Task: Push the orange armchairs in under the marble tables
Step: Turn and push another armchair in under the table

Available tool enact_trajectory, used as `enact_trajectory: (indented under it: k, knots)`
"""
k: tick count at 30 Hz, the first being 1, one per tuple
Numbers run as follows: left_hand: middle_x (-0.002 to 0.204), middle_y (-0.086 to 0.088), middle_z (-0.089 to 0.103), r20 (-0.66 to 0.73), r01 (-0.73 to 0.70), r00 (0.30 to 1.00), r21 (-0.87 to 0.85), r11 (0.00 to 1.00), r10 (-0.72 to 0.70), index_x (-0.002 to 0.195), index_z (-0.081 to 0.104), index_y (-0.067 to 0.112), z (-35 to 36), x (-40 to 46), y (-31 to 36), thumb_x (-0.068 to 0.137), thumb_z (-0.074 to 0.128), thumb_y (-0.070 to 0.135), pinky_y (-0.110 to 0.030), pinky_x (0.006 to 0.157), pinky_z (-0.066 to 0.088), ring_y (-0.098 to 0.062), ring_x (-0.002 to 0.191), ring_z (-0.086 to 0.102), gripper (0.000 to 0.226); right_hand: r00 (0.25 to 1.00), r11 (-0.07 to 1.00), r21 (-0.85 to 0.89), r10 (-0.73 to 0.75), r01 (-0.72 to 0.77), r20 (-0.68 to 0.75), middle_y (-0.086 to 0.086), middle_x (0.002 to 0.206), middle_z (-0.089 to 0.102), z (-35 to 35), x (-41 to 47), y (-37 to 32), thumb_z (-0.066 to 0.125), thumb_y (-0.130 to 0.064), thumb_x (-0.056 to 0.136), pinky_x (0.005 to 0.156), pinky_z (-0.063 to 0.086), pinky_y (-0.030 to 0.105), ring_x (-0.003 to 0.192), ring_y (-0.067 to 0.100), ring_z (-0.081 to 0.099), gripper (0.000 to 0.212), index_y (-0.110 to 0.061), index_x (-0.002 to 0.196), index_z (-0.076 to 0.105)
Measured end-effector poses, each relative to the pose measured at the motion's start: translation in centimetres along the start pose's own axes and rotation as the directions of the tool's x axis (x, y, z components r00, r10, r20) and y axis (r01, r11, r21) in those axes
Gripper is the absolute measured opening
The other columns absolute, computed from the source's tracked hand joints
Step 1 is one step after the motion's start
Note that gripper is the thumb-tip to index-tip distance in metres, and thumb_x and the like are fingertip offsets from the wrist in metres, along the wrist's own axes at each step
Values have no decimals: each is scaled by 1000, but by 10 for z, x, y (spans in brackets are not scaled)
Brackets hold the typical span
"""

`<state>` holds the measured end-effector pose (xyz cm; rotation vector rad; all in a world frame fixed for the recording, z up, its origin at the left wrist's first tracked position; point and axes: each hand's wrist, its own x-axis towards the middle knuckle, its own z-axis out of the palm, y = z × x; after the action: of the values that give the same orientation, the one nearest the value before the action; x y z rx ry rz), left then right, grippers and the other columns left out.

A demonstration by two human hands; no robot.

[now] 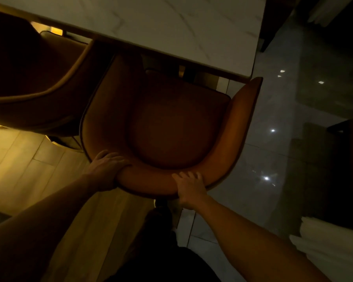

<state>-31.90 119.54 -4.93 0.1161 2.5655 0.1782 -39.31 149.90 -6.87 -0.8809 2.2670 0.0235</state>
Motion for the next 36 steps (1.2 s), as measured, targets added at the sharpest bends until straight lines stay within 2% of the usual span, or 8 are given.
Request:
enact_trajectory:
  k: [8, 13, 18, 21, 23, 28, 33, 36]
  knots:
    - [154, 12, 31, 138, -4, 990, 28, 1000, 0, 147, 26, 45, -3, 3, 8, 66, 56, 65, -59, 113, 6, -21, 146, 18, 90, 987, 989, 39, -144, 142, 67, 6, 145, 40, 0, 8, 17, 74, -40, 73, 112, 23, 50, 133, 29, 38, 94, -21, 149, 23]
    - [157, 9, 28, 198, -125, 973, 30, 992, 117, 150, 18, 43, 2, 16, 38, 78, 56, 53, -57, 113, 12, -18, 145, 21, 82, 978, 980, 87, -186, 179, 89, 5, 145, 39, 1, 15, 24, 73, -40, 70, 113, 22, 48, 135, 27, 36, 94, -21, 148, 25]
    - [157, 4, 26, 240, -111, 966, 44, 993, 97, 150, 16, 36, -2, 17, 44, 75, 57, 58, -58, 113, 12, -21, 145, 22, 88, 906, 929, 101, -371, 357, 203, 6, 164, 16, -7, 23, 54, 72, -54, 79, 122, 11, 43, 149, 23, 17, 106, -18, 157, 9]
    - [158, 2, 26, 243, -92, 965, -52, 994, 102, 150, 17, 34, 0, 23, 80, 79, 58, 57, -55, 114, 14, -22, 144, 24, 85, 855, 883, 82, -467, 461, 227, 7, 162, 22, -15, 26, 101, 76, -48, 79, 122, 15, 38, 148, 23, 23, 104, -18, 157, 13]
    - [157, 0, 28, 214, -66, 973, -108, 992, 88, 150, 19, 30, 2, 30, 116, 82, 59, 53, -52, 114, 16, -24, 143, 27, 82, 847, 884, 18, -454, 468, 278, 9, 162, 22, -23, 28, 137, 78, -37, 79, 121, 11, 36, 148, 24, 22, 103, -16, 156, 13]
    - [153, -5, 34, 144, 155, 981, -164, 974, -132, 147, 29, 21, 0, 66, 211, 93, 52, 41, -48, 113, 20, -27, 139, 32, 62, 787, 777, -194, -526, 599, 323, 8, 163, 18, -58, 58, 237, 69, -14, 79, 116, -11, 30, 150, 23, 14, 92, -14, 155, 19]
    - [146, -9, 42, 143, 432, 901, -221, 874, -409, 143, 38, 18, -2, 93, 272, 93, 49, 42, -48, 114, 17, -29, 135, 35, 57, 766, 688, -341, -549, 641, 333, 6, 163, 17, -82, 88, 283, 67, -27, 83, 122, -4, 39, 151, 24, 10, 86, -19, 155, 21]
    - [128, -10, 61, 68, 526, 845, -288, 801, -531, 127, 61, 18, -5, 96, 298, 70, 73, 52, -50, 110, 31, -31, 123, 54, 68, 780, 690, -364, -541, 626, 316, 4, 164, 15, -93, 94, 296, 63, -35, 87, 121, -5, 40, 151, 23, 7, 81, -24, 155, 21]
